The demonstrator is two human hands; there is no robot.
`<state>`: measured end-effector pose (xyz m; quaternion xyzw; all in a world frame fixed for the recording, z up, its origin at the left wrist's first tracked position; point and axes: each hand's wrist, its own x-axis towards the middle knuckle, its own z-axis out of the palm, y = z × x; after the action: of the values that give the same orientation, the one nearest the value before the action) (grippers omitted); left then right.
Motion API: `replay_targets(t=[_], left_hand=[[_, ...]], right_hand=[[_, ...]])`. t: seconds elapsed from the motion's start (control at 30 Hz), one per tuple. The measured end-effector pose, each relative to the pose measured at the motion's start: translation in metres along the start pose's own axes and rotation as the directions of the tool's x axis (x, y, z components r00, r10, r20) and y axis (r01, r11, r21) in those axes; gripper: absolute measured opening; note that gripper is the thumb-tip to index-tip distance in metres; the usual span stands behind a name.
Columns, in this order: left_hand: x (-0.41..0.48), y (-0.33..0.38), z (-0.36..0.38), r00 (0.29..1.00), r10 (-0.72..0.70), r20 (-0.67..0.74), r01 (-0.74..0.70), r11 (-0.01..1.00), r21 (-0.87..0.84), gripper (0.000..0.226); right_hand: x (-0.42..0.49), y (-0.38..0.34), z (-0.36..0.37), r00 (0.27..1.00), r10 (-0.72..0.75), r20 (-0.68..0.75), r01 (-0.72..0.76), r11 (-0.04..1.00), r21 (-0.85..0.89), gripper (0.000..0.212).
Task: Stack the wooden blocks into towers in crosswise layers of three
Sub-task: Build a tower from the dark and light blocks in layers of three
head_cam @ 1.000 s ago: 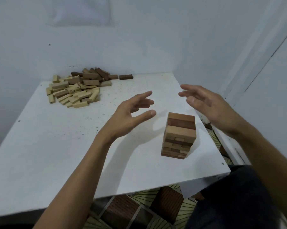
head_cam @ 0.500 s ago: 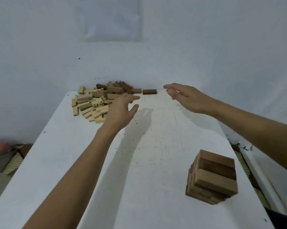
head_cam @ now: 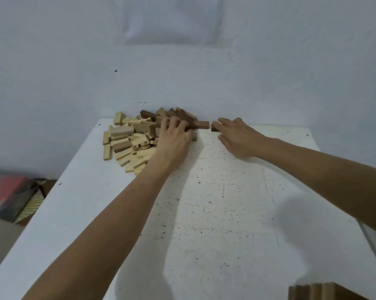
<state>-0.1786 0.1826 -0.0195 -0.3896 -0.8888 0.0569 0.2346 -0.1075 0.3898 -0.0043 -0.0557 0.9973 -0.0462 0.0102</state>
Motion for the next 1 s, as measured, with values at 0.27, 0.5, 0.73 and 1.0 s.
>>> replay_targets(t=[0.27, 0.5, 0.73, 1.0], left_hand=[[0.007, -0.002, 0.009, 0.999, 0.037, -0.009, -0.037, 0.999, -0.011, 0.024], [0.013, -0.005, 0.011, 0.997, 0.078, -0.021, -0.079, 0.997, -0.021, 0.022], [0.015, -0.006, 0.008, 0.977, 0.189, -0.098, -0.197, 0.978, -0.07, 0.012], [-0.012, 0.006, 0.002, 0.974, 0.183, -0.133, -0.202, 0.967, -0.152, 0.024]], right_hand=[[0.017, 0.002, -0.003, 0.999, -0.016, 0.051, 0.023, 0.987, -0.156, 0.056], [0.02, -0.001, -0.005, 0.998, -0.01, 0.066, 0.023, 0.979, -0.2, 0.065], [0.003, 0.001, -0.002, 1.0, -0.02, 0.021, 0.023, 0.993, -0.119, 0.031], [-0.005, -0.009, -0.004, 0.989, 0.003, 0.146, -0.008, 0.999, 0.034, 0.062]])
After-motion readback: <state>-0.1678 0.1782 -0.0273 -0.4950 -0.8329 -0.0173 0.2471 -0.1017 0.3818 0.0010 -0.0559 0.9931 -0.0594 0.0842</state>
